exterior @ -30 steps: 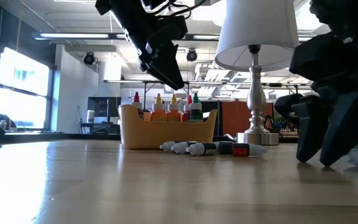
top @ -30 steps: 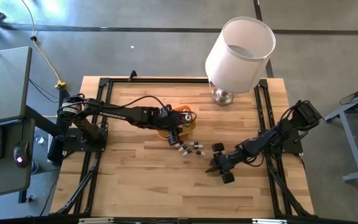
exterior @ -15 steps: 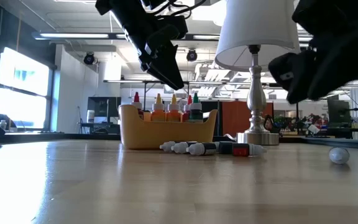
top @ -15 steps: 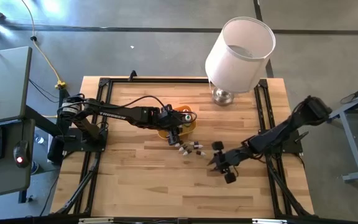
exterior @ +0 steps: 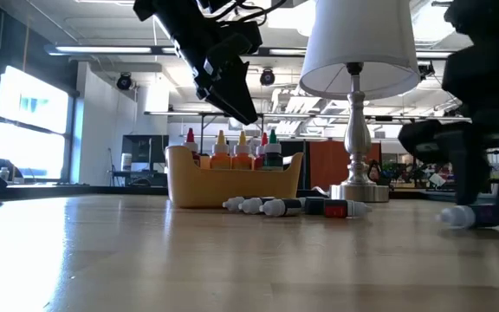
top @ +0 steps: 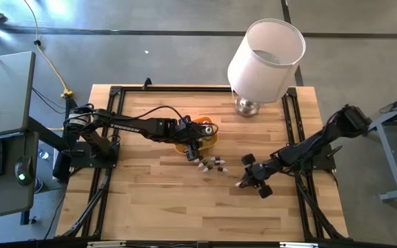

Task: Pick & Place food coloring
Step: Put the small purple food coloring bottle into the yellow bin

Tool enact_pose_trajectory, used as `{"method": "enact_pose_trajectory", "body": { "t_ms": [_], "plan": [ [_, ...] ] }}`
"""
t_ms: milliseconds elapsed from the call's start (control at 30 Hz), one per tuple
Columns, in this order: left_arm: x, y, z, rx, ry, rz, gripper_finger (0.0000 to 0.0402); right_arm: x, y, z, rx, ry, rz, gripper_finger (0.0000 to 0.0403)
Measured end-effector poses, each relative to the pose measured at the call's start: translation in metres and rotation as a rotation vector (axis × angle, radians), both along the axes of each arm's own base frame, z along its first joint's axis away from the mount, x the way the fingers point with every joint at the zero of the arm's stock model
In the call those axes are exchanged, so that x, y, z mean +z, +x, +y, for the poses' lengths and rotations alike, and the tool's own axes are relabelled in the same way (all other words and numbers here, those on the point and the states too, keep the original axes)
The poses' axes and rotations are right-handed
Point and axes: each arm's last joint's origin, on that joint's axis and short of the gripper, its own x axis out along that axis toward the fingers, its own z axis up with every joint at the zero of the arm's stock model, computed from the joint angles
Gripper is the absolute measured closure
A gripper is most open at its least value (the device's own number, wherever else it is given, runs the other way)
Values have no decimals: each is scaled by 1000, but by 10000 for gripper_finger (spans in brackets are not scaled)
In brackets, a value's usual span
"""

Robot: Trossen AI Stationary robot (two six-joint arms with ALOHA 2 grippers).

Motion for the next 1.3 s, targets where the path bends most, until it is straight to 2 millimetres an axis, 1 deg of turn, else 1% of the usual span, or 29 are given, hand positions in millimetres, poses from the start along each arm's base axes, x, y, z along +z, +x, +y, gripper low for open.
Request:
{"method": "enact_pose_trajectory", "body": {
  "t_ms": [100, 300, 433, 600, 667, 700, 767, 833, 900, 933, 1000, 1067, 1133, 1200, 1300],
  "plan": [
    [0, 0, 0, 12, -11, -4, 241, -12, -3, -1, 23, 22, 9, 284],
    [0, 0, 0, 28, -25, -17, 241, -25, -1, -1, -11, 3, -41, 284],
    [1, 1, 0, 36, -33, -21, 241, -26, 3, 0, -36, 21, -74, 293],
    [1, 2, -1, 20, -50, -36, 241, -23, 6, 1, -46, 37, -121, 323],
    [8, -1, -2, -9, -71, -29, 241, -23, 6, 1, -50, 41, -130, 332],
    [16, -3, -2, -19, -71, -27, 241, -22, 7, 1, -57, 47, -143, 334],
    [40, -7, -2, -39, -50, -45, 241, -16, 12, 2, -77, 55, -218, 334],
    [63, -17, -1, -44, -8, -19, 241, -5, 21, 2, -119, 17, -360, 329],
    [85, -23, 0, -43, 40, -10, 241, 12, 35, -2, -203, -75, -535, 326],
    [94, -27, 0, -42, 61, -5, 241, 24, 45, -6, -265, -136, -622, 326],
    [112, -31, 1, -41, 95, -23, 241, 47, 63, -17, -405, -254, -736, 328],
    [125, -36, 1, -44, 116, -29, 241, 70, 83, -33, -508, -311, -786, 332],
    [134, -39, 1, -43, 120, -31, 241, 84, 101, -51, -527, -281, -745, 333],
    [139, -45, 1, -44, 118, 12, 241, 90, 119, -65, -520, -206, -639, 329],
    [142, -51, 1, -44, 118, 48, 241, 81, 141, -77, -552, -223, -423, 316]
  ]
}}
